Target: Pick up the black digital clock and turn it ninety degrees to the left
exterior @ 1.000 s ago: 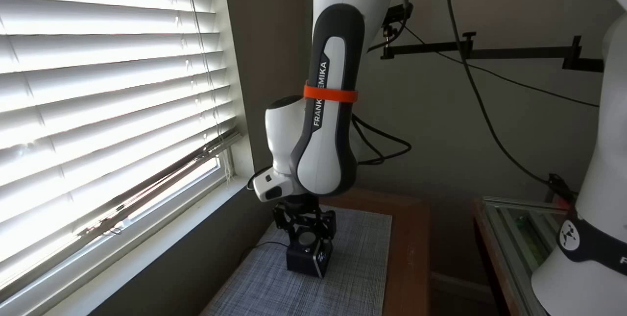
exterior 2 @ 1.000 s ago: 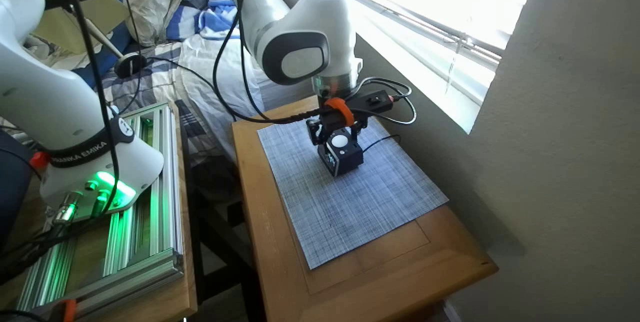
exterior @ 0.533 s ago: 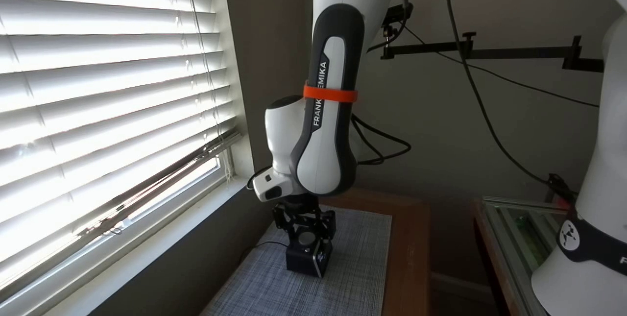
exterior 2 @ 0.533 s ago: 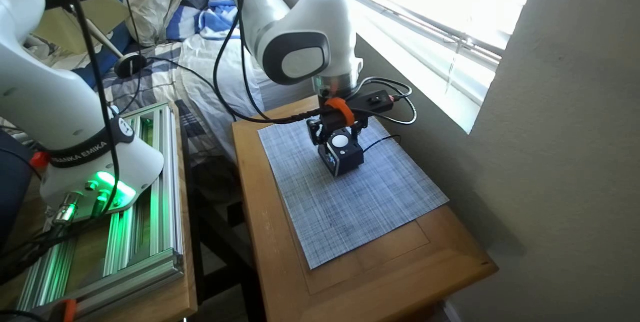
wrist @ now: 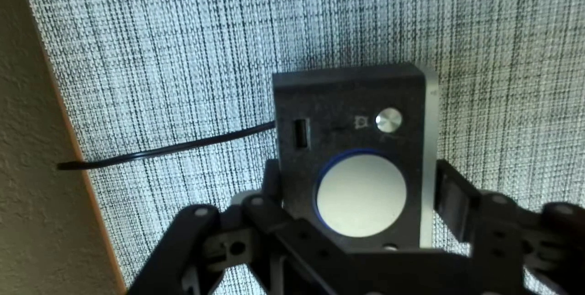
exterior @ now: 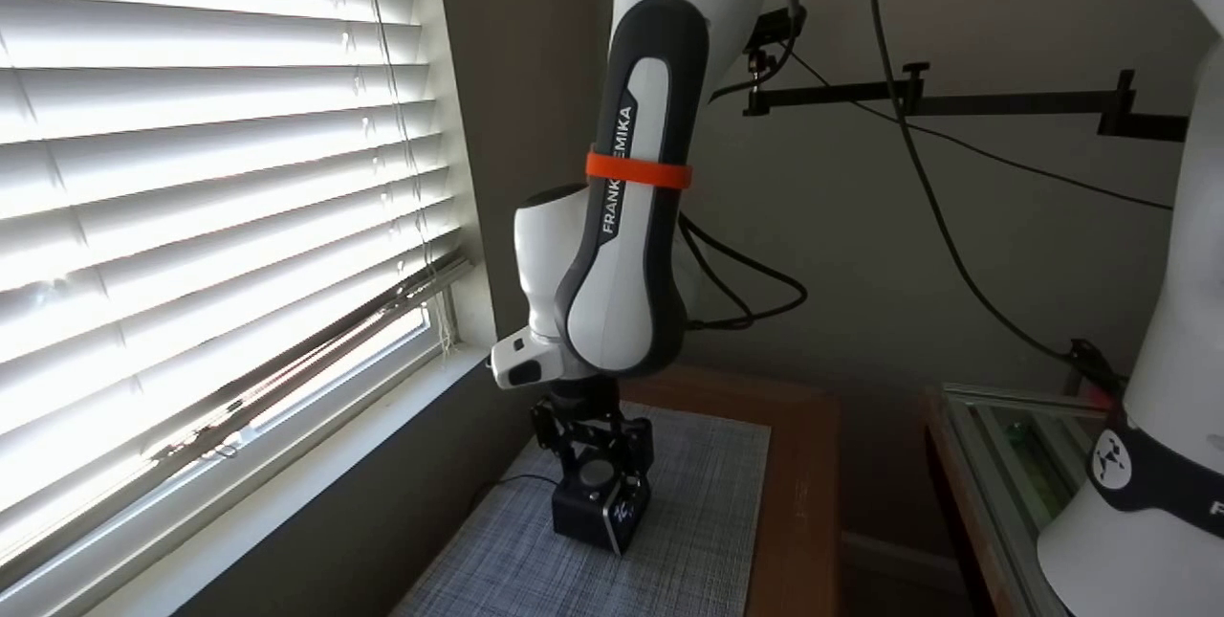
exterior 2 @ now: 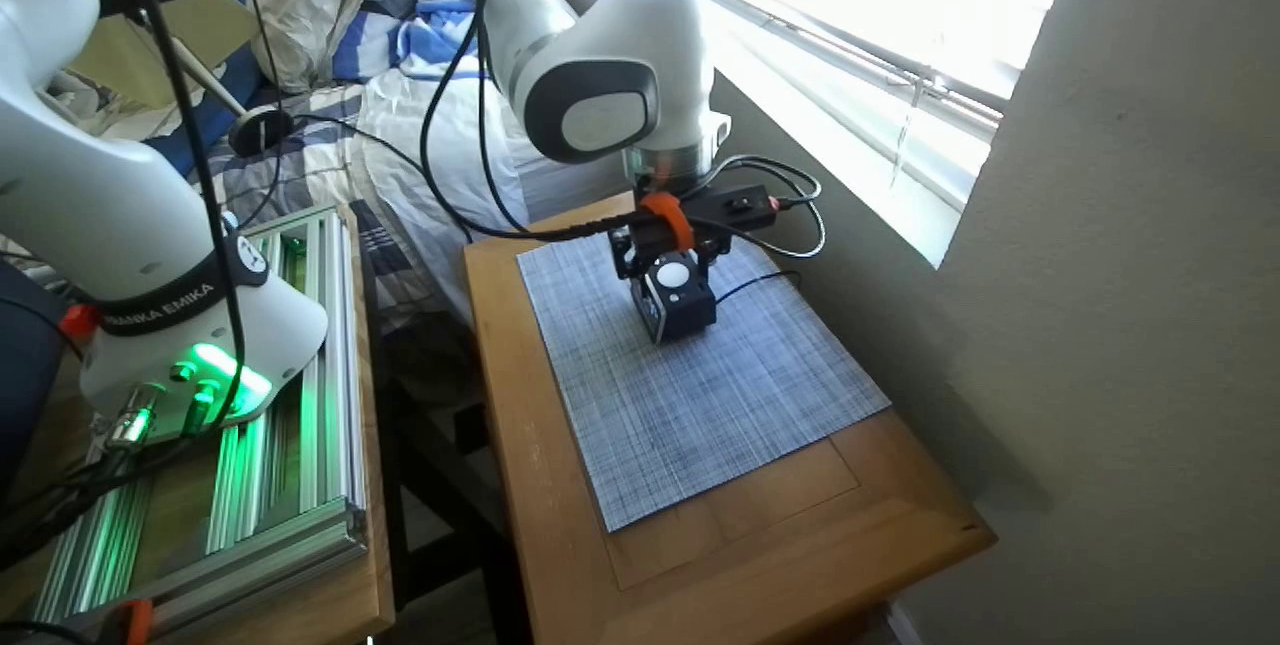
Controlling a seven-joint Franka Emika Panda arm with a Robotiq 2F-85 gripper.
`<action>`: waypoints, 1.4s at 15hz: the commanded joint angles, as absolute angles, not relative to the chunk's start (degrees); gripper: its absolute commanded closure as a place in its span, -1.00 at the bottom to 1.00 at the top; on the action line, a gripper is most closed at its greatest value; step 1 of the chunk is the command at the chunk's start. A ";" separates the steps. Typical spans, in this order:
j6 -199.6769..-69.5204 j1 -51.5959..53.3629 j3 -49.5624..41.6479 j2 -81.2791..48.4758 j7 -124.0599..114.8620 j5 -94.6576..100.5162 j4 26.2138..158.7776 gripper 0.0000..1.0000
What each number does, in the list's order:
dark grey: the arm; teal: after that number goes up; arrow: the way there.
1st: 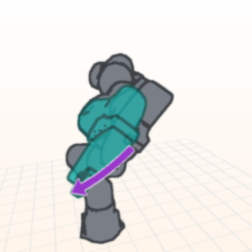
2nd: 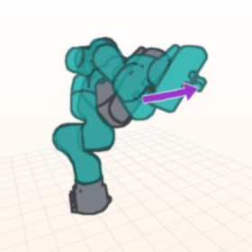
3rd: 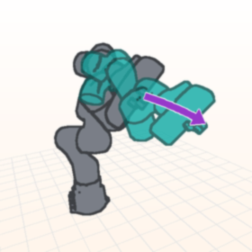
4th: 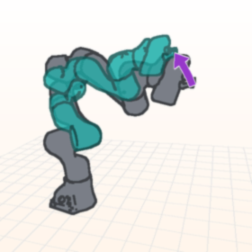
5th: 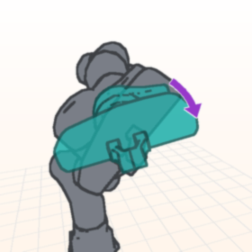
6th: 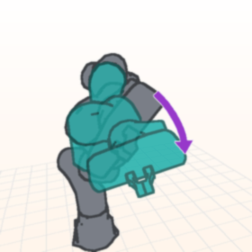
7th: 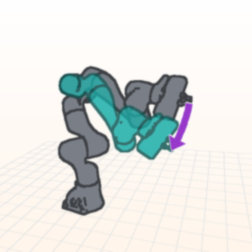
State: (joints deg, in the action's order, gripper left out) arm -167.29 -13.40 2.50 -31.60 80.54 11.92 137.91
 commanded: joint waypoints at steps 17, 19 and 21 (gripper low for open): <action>-162.02 -13.40 2.70 -26.81 65.77 8.93 138.10 -0.10; -161.77 -13.89 3.35 -26.39 62.59 6.52 138.05 -0.10; -161.69 -13.14 2.61 -26.04 57.60 5.50 138.18 -0.10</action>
State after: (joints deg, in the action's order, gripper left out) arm -161.88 -13.64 2.98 -26.87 63.17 7.95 138.27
